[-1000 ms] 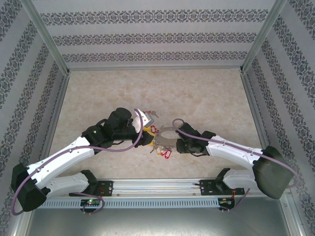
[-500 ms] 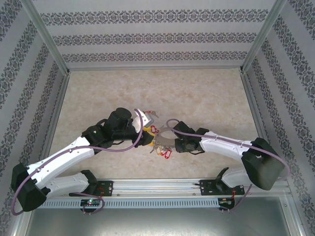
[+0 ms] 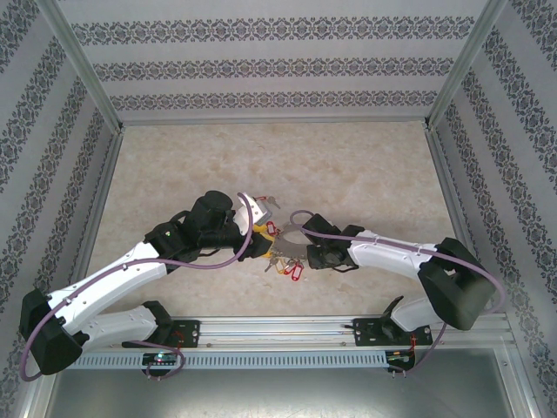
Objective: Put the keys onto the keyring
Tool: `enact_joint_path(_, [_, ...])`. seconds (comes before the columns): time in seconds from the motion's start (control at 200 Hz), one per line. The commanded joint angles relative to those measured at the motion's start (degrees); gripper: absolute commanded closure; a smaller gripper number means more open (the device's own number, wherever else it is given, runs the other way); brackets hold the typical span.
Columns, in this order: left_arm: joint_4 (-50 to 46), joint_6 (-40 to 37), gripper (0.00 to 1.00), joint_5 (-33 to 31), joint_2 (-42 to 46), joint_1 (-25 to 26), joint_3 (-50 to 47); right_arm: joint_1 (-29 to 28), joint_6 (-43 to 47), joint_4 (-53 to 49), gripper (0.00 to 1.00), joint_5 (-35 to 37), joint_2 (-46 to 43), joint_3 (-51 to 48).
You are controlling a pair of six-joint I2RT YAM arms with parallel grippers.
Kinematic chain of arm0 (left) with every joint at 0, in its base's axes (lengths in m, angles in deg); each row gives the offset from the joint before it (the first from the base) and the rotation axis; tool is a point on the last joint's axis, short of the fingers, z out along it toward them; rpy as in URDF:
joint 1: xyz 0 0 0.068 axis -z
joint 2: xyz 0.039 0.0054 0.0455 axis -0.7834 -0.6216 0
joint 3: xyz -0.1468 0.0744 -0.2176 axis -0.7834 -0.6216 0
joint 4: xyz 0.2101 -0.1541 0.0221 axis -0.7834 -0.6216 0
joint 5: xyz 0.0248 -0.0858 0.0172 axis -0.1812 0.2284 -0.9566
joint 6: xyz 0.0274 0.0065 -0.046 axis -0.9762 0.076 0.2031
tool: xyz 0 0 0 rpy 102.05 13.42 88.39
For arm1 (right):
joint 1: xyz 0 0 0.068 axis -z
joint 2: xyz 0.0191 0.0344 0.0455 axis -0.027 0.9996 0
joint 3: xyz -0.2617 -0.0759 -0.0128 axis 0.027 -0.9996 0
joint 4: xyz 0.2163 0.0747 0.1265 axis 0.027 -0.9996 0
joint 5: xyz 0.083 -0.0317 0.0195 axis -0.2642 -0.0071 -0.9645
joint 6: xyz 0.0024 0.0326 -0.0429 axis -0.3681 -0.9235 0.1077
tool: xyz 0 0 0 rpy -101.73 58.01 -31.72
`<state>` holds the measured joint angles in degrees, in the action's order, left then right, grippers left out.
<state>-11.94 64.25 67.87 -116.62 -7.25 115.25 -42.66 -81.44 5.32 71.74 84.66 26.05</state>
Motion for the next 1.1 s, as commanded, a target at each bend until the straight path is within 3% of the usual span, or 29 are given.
enact_joint_path(0.0, [-0.43,-0.38,0.57,-0.1,0.55,0.82,0.61,0.66,0.94,-0.3,0.64,0.87,1.78,0.37])
enact_joint_path(0.465, [-0.56,-0.48,0.57,-0.15,0.51,0.88,0.67,0.55,1.06,2.88,0.68,-1.81,0.63,-0.06])
enact_joint_path(1.094, [-0.51,-0.56,0.57,-0.27,0.67,0.95,0.63,5.25,-2.19,6.81,0.71,-5.84,-1.99,-5.35])
